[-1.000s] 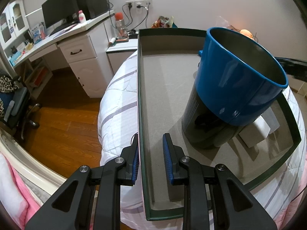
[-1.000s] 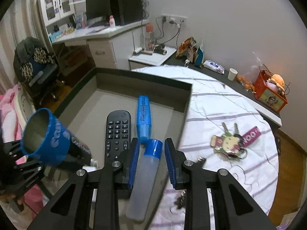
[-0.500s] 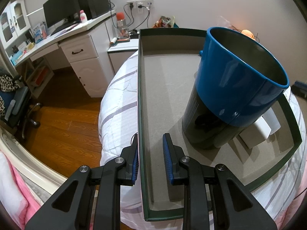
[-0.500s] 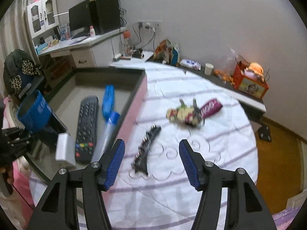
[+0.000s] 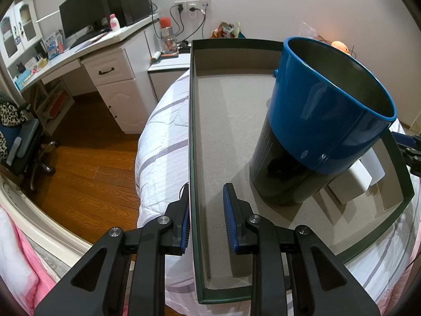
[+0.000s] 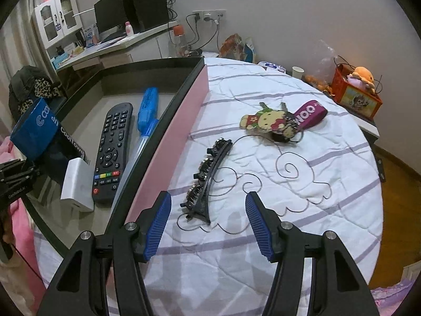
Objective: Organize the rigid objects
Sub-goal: 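Move the right tool to the black hair clip on the bed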
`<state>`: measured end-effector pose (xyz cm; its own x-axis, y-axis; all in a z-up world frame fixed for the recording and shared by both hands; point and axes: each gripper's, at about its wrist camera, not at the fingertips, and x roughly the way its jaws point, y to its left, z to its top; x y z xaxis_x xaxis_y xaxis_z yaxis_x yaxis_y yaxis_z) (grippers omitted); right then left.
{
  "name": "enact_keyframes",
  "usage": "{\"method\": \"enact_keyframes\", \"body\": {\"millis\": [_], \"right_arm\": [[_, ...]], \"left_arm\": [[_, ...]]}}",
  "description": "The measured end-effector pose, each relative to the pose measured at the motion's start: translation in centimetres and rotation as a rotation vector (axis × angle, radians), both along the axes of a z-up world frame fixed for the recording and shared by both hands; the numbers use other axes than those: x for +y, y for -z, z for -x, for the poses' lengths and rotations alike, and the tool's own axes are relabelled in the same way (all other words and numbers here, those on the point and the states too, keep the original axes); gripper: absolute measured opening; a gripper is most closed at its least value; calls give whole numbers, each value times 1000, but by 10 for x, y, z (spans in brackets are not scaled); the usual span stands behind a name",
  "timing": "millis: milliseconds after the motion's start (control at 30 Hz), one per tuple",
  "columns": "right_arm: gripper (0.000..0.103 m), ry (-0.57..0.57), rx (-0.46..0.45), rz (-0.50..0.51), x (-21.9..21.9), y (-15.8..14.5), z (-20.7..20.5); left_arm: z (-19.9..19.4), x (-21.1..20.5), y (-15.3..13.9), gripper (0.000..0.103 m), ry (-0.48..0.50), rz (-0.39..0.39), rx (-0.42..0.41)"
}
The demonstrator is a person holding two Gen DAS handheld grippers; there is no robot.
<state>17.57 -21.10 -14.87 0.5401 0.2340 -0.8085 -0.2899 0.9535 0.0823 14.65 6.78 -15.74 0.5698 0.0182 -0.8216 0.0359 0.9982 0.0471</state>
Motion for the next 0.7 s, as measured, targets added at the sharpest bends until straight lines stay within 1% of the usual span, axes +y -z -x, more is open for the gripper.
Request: {"method": "enact_keyframes", "body": {"millis": [200,367,533,633,667,700], "right_arm": [[61,-10,18,-59,-2,5,-9],[61,-22,57,-125,-9,11,-16],[59,0,63,-124,-17,15,-15],[55,-23,66,-89,-11,17,-16],[48,-33,58,-76,-9,17,-16],[36,-43,57,-69,-8,17,-16]], "left_arm": [[0,0,0,23,0,0,0],[1,0,-1,23,1,1,0],[0,0,0,23,0,0,0],[0,0,0,23,0,-1,1],[0,0,-1,23,0,0,1],[1,0,-1,23,-1,-2,2]]}}
